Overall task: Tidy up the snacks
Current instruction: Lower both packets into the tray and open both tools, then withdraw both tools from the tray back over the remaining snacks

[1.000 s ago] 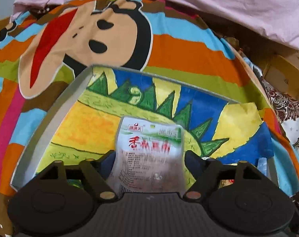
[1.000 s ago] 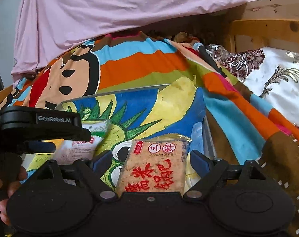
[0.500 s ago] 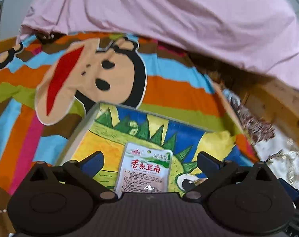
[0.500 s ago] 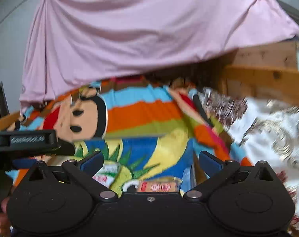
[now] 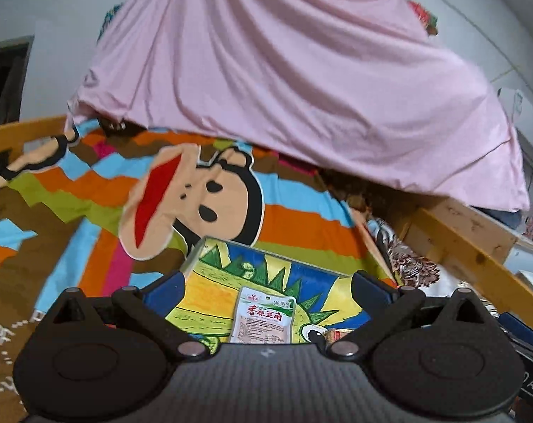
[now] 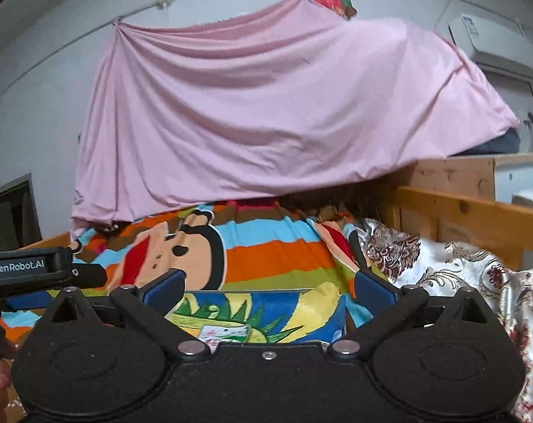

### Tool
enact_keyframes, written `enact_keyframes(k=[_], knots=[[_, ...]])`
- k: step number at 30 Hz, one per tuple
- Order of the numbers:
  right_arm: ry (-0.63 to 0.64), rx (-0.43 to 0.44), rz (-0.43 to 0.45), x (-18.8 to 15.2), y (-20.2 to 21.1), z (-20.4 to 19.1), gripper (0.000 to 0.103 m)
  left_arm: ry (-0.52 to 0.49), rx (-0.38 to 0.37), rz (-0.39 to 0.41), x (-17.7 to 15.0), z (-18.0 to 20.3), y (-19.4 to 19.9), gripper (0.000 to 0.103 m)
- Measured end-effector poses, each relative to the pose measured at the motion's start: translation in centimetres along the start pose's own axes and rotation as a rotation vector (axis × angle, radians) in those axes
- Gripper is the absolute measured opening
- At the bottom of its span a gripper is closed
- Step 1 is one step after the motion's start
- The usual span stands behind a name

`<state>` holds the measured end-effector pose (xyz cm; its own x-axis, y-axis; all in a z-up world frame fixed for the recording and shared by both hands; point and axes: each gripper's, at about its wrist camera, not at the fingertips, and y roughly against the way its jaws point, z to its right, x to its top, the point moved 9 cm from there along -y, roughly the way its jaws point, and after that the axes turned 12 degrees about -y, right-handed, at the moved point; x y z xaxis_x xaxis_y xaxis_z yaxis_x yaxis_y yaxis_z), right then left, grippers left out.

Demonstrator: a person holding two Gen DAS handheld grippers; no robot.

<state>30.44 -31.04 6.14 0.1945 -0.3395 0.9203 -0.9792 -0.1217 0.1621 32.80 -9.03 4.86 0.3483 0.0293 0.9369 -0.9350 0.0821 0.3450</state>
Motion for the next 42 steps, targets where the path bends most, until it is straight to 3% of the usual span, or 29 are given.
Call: enact_keyframes(k=[6,15,30,42], knots=[[0.054,0.021,0.021,-0.8,5.2,-1.9,0.102,-0.058,0.023,0.062,-1.3,-0.7,5.2,0.103],[0.075,-0.003,0.039,-3.1,10.8,-2.2,0.102,-0.112,0.056,0.079,-5.4,-2.1,10.4,0.103],[0.078,-0.14,-0.066,-10.0,16.4,-2.0,0.102,-0.202,-0.006,-0.017,-12.0,-3.1,12.5,0.103],[0.179,-0.139,-0.195,-14.1,15.7,-4.0,0.102,-0.248,-0.008,-0.089,-15.6,-4.7,12.7,0.103]])
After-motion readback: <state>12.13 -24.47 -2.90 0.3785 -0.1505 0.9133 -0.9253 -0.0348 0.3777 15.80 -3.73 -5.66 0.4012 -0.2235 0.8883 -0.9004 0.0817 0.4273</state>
